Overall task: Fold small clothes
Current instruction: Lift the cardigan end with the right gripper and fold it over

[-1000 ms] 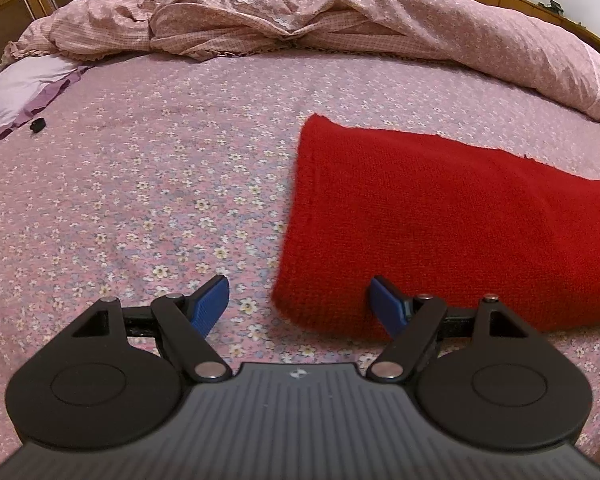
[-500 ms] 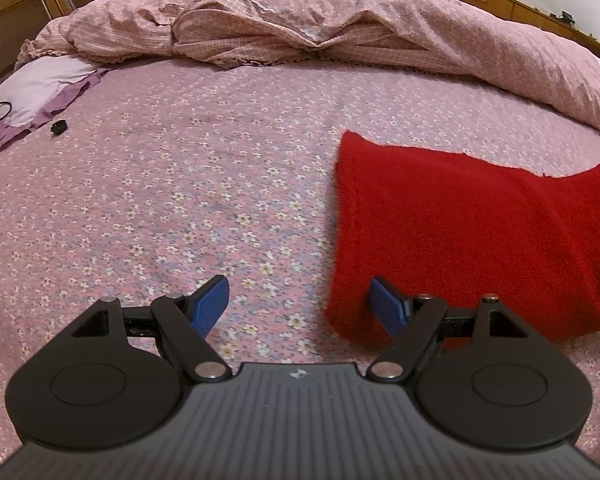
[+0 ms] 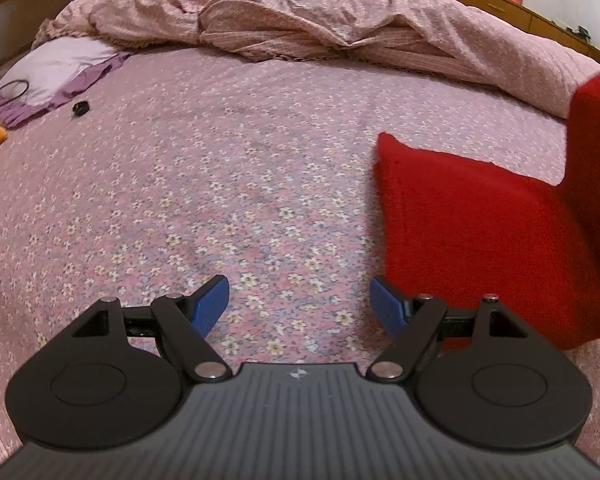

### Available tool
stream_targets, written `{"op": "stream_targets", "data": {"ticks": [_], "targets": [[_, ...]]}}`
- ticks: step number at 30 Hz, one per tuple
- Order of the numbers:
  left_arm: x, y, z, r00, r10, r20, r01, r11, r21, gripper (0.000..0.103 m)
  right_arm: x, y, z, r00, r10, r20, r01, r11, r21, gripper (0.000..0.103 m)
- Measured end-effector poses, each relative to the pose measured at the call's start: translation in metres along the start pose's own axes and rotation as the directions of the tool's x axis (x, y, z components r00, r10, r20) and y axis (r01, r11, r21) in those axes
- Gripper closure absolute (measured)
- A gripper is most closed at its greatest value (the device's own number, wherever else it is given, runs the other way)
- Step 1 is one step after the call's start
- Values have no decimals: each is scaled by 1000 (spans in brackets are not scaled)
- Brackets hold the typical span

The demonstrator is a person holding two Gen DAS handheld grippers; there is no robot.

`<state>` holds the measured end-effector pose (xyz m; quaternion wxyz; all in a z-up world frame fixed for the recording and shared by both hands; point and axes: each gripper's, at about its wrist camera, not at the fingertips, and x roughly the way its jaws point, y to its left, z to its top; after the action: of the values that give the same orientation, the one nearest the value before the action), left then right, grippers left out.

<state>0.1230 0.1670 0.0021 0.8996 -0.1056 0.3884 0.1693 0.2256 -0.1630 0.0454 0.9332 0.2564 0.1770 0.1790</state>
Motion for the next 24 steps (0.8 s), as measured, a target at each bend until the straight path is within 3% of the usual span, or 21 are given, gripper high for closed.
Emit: {"op": "stream_targets", "data": {"ticks": [14, 24], "targets": [[5, 32, -7, 1000, 13, -18, -15, 997, -70, 22, 48, 71, -66, 987, 97, -126, -116, 981, -154, 71], [8, 49, -10, 999, 31, -32, -34, 993, -115, 22, 52, 103, -97, 975, 133, -179, -178, 947, -269, 71]]}}
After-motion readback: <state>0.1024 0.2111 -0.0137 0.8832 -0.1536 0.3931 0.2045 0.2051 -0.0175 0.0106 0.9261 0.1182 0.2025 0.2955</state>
